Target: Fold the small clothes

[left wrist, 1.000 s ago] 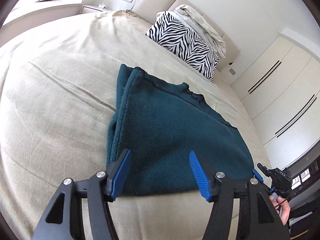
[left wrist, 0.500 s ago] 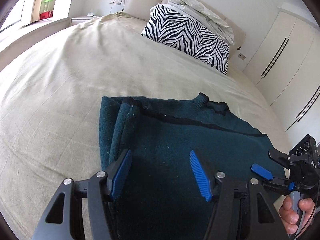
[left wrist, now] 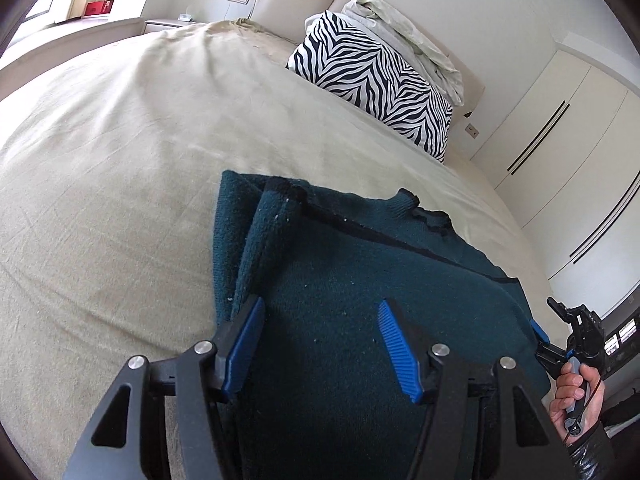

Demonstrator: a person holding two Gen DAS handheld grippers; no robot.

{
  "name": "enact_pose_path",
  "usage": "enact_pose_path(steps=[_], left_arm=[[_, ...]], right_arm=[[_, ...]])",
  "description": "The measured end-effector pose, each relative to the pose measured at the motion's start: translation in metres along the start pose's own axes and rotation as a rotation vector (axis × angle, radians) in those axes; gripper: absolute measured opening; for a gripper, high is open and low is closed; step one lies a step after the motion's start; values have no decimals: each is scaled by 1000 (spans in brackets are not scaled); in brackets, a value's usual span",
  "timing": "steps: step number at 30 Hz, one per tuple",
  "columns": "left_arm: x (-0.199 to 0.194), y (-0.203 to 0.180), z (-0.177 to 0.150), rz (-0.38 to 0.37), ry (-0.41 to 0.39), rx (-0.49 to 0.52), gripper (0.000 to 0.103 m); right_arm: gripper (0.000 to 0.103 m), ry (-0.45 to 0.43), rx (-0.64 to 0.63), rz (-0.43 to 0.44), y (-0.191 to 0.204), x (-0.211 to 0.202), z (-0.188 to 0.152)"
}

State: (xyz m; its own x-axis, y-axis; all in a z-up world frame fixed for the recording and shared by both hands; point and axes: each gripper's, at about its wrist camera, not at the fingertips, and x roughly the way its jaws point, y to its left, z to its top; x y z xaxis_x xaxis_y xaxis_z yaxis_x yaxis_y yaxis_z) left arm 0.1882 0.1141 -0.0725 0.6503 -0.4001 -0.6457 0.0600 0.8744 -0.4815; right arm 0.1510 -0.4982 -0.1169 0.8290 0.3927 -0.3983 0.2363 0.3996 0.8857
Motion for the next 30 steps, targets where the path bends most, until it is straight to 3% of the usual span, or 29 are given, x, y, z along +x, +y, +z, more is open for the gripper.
enact_pose_path(steps=[1,4,7,12,15,18,20,24,30], left_arm=[[-8,1,-1,0,-7,-18,63],[-38,11,-7,47,-56,-84,79],[-59,29,-18,21,-60,-171,79],[-65,46,-37,-2,-3,-225,79],[-64,45,-39,-54,15,-255,78],[-61,39,-36,-75,30,-243,78],[-50,37,-35,-73,80,-236,77],[-40,37,-34,-57,106,-243,77],[-32,38,-31,-79,143,-258,72]], right_arm=[[49,-36,1,-24,-5,-13,0],[52,-79,61,-55,-22,-47,-5],[56,-76,41,-33,-22,-76,-19],[56,19,-34,10,7,-60,-58],[56,122,-81,59,33,-46,-77],[56,131,-228,37,70,-49,-95],[56,134,-286,26,88,-52,-103],[56,131,-321,42,108,-56,-109],[56,253,-273,76,107,-26,-127]])
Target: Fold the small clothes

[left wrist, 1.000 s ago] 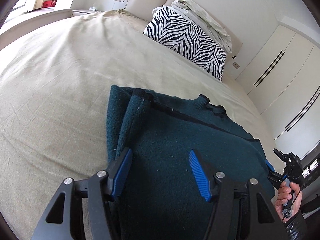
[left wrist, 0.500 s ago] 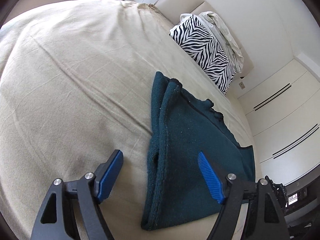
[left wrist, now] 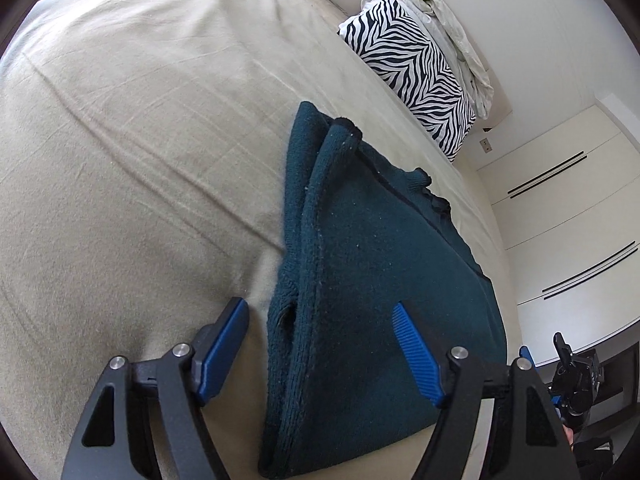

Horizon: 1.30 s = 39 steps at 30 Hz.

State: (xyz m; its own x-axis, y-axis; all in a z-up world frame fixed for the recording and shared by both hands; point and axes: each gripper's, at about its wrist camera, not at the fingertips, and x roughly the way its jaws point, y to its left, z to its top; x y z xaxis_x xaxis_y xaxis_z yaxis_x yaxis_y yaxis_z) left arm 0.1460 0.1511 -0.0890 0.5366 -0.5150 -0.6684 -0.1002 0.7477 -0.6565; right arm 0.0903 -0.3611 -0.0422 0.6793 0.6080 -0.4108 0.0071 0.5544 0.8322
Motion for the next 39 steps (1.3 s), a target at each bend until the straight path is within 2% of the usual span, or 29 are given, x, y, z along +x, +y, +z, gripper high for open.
enact_pose_path(steps=[1,2,5,15,19,24,25,27,33,36,39], left_arm=[[2,2,0,-23,15,-16,63],[5,6,0,-61,39,-47,49],[17,15,-4,-147,96,-125,31],[15,16,-7,-162,111,-139,32],[16,26,-8,-183,107,-168,15],[14,30,-9,-216,97,-178,13],[13,31,-10,-221,95,-182,12],[10,34,-11,-235,88,-196,12],[4,32,-10,-266,63,-232,11],[-3,22,-8,-291,51,-234,11],[-10,-7,1,-297,39,-183,11]], right_arm=[[56,24,-3,6,1,10,-2],[56,48,-8,15,3,20,-4],[56,118,-22,26,11,48,-12],[56,325,-70,46,42,132,-26],[56,398,-85,50,53,170,-31],[56,461,-70,55,58,211,-33],[59,474,-75,39,57,218,-35],[59,484,-88,8,50,231,-39],[58,457,-89,71,38,231,-40],[59,458,-9,110,30,230,-34],[59,451,77,163,20,220,-21]])
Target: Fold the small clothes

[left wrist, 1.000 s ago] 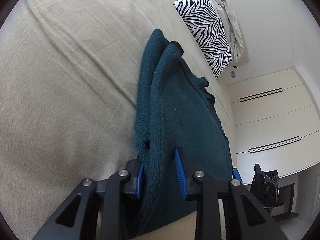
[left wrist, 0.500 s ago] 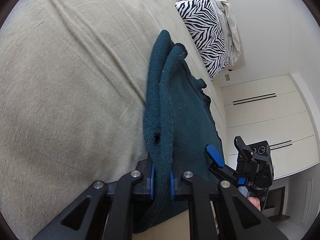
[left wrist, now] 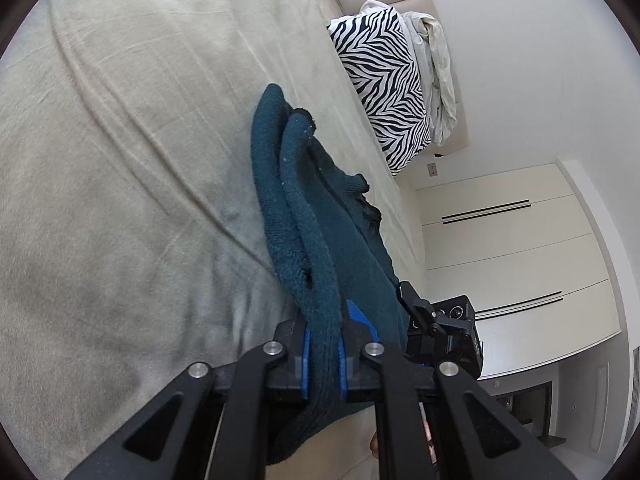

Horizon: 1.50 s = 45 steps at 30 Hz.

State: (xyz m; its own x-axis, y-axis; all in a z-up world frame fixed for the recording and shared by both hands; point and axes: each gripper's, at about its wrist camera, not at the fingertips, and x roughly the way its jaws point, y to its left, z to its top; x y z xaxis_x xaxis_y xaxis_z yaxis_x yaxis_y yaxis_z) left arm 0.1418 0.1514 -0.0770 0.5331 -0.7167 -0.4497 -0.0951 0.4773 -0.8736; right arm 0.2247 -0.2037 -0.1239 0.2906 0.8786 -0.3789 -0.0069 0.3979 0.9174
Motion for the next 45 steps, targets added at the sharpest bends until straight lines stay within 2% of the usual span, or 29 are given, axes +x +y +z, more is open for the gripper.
enact_pose_path(steps=[4,8,10,13,15,16,19,20,21,25,27,31,32,37,42,45], left_arm=[[22,-63,-5,-9,29,129,11],[75,-124,-33,-22,101,272,11],[110,-143,-54,-20,153,327,11],[165,-150,-82,-2,222,397,12],[190,-142,-95,7,288,373,22],[194,-140,-100,-7,303,378,32],[182,-143,-113,-71,302,429,52],[174,-145,-114,-91,296,440,58],[166,-145,-114,-110,285,445,59],[137,-130,-104,-122,226,408,59],[126,-117,-99,-107,200,378,60],[114,-96,-101,-84,186,325,59],[114,-95,-102,-81,187,320,59],[112,-94,-103,-63,183,329,60],[111,-97,-99,-26,172,366,61],[111,-97,-102,13,168,393,66]], right_arm=[[61,-58,40,94,-10,-47,15],[70,-130,106,144,-35,-102,35],[75,-155,152,155,-53,-122,42],[75,-172,228,229,-83,-145,49],[75,-171,251,268,-89,-153,50],[75,-167,246,264,-91,-155,51],[75,-151,229,244,-92,-154,54],[75,-148,224,233,-91,-153,56],[75,-147,213,220,-88,-151,57],[73,-135,156,114,-76,-140,63],[68,-136,116,39,-67,-137,66],[23,-123,77,-152,-63,-128,73],[18,-121,68,-192,-64,-124,73],[15,-139,-27,-316,-49,-127,81],[15,-168,-61,-383,-43,-152,89],[15,-193,-58,-422,-48,-173,91]])
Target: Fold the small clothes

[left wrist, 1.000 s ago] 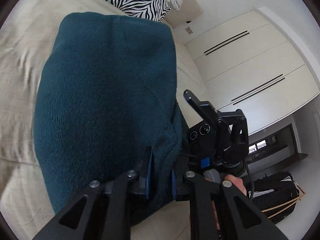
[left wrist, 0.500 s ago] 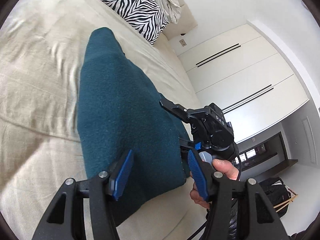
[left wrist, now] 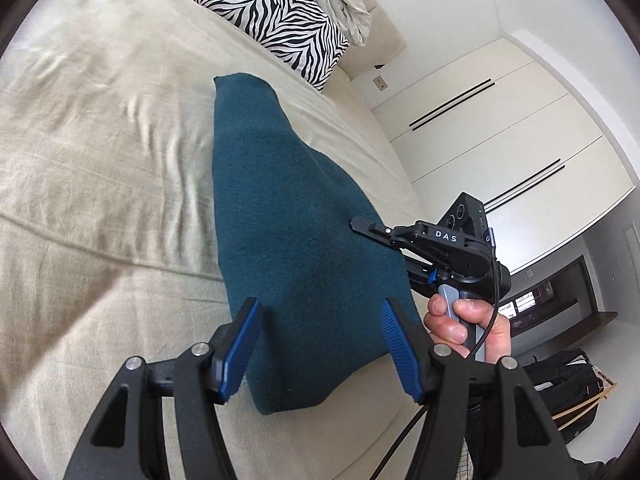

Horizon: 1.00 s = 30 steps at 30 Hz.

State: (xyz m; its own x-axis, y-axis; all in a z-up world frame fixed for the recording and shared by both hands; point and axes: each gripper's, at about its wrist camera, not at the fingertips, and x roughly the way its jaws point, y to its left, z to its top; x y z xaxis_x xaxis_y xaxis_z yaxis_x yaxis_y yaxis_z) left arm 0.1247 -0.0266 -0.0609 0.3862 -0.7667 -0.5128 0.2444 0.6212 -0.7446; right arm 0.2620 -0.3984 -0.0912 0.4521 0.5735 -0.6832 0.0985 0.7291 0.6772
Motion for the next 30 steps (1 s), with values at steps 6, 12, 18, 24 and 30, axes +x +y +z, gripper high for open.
enact_pose_path(steps=[6,12,18,24,30], left_arm=[[11,-9,2,18,15,30,66],[14,-15,6,18,33,55,66],[19,-15,7,28,56,80,66],[23,-17,7,46,62,95,66],[30,-35,24,79,49,161,66]], right_arm=[[15,-56,53,-30,-38,-40,9],[15,-79,41,-52,-51,-73,2],[15,-72,42,-90,-66,-79,-3],[14,-80,115,-23,-105,-68,-10],[14,-97,66,-78,-87,-86,-22]])
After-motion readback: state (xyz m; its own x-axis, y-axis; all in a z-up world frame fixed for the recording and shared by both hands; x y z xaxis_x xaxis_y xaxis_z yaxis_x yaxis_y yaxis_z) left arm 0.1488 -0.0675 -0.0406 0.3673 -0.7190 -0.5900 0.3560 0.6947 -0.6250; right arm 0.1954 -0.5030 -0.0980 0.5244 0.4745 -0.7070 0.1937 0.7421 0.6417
